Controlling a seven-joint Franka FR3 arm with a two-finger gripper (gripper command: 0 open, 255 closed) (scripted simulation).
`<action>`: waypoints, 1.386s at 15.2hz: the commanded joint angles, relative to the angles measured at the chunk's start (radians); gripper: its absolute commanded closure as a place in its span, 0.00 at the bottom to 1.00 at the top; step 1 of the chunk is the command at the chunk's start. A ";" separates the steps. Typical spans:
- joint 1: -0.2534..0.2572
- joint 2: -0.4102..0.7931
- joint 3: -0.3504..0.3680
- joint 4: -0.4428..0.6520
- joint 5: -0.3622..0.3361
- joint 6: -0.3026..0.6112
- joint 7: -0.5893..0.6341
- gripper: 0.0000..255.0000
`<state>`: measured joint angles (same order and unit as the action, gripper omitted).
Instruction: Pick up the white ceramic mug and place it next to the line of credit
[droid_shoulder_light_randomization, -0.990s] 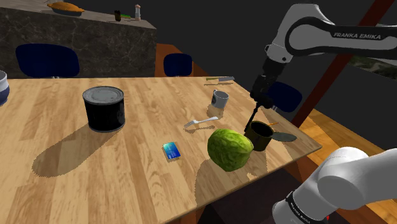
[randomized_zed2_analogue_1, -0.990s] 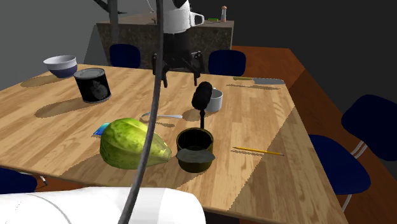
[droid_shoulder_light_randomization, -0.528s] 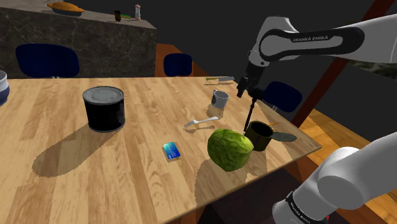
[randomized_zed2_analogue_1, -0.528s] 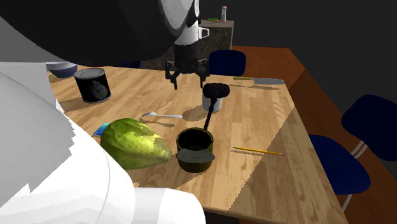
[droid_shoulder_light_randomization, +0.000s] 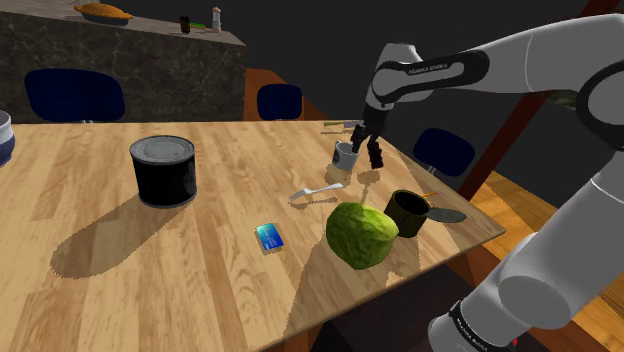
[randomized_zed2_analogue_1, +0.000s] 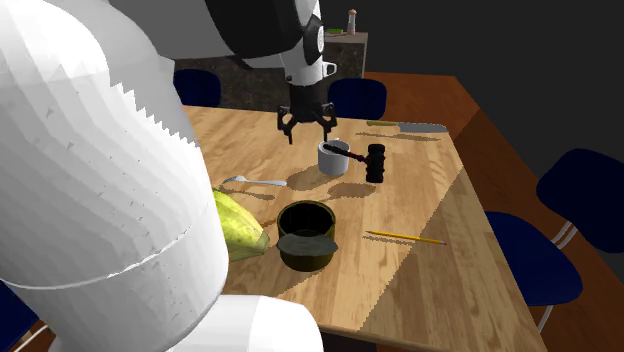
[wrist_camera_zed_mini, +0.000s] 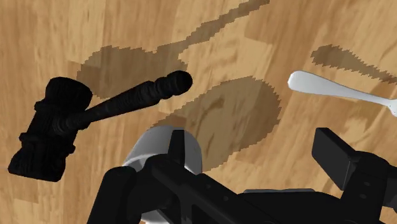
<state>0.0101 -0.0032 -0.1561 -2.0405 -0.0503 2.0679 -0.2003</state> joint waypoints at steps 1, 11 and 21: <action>-0.003 0.078 -0.003 0.063 0.012 0.012 -0.013 0.00; -0.039 0.435 0.000 0.398 0.069 0.020 -0.064 0.00; -0.043 0.473 0.003 0.365 0.075 0.092 -0.067 0.00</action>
<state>-0.0332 0.4697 -0.1534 -1.6746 0.0242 2.1583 -0.2676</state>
